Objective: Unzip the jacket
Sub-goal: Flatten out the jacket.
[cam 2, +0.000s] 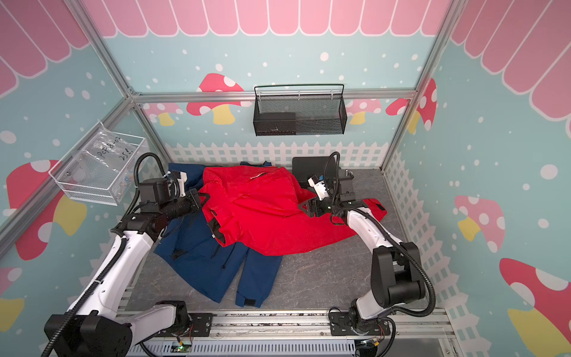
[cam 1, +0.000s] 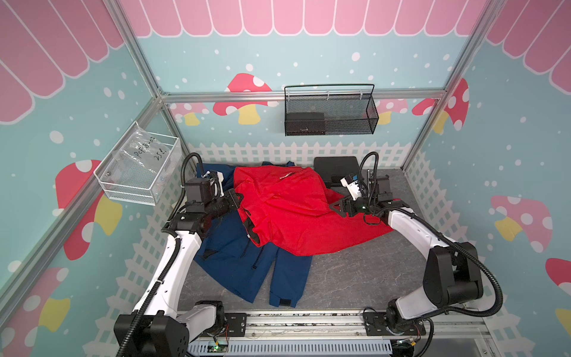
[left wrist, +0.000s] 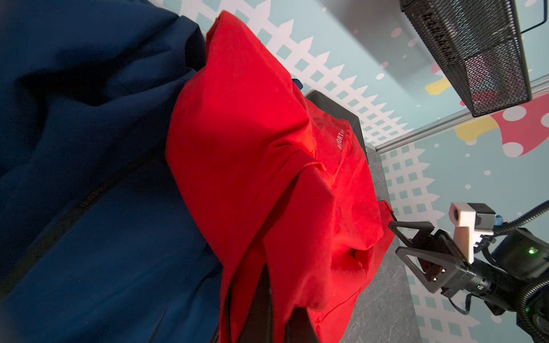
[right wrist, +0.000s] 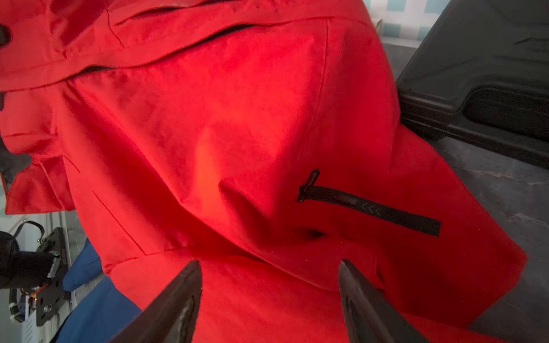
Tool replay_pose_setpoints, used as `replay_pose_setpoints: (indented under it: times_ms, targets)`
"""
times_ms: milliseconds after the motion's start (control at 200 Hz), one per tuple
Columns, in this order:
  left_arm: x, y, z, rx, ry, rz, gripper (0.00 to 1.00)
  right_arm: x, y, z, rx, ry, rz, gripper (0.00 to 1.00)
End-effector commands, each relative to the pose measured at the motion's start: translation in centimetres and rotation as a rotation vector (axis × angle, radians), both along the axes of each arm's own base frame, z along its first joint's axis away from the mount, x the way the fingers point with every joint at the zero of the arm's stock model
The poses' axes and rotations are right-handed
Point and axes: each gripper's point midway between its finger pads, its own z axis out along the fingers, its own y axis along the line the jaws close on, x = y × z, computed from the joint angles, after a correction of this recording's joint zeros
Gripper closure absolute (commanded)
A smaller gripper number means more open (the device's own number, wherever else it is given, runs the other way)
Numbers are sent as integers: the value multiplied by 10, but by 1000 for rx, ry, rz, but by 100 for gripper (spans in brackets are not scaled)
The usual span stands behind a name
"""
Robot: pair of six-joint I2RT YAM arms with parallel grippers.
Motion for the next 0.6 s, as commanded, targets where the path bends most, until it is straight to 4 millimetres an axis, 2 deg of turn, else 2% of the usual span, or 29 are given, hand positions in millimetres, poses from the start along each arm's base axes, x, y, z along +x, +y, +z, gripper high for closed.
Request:
replay_pose_setpoints:
  times_ms: [0, 210, 310, 345, 370, 405, 440, 495, 540, 595]
  targets:
    - [1, 4, 18, 18, -47, 0, 100, -1, 12, -4, -43, -140, 120, 26]
    - [3, 1, 19, 4, -51, -16, 100, 14, 25, -15, -91, -225, 156, 26]
    - [6, 0, 24, -3, -66, -19, 100, 14, 39, -20, -104, -248, 214, 28]
    - [8, 0, 27, -5, -75, -19, 100, 14, 43, -21, -109, -257, 227, 39]
    - [10, 0, 28, -7, -79, -17, 100, 14, 45, -21, -109, -259, 234, 51]
    - [13, 0, 32, -12, -88, -15, 100, 15, 46, -19, -106, -264, 235, 77]
    - [16, -1, 36, -17, -98, -16, 100, 16, 44, -15, -109, -272, 221, 90]
    - [23, -3, 47, -26, -117, -28, 100, 18, 40, -3, -115, -300, 193, 100]
    - [30, -8, 59, -27, -137, -46, 100, 24, 32, 9, -123, -321, 142, 100]
    - [40, -17, 77, -16, -170, -77, 100, 37, 13, 27, -142, -331, 32, 100]
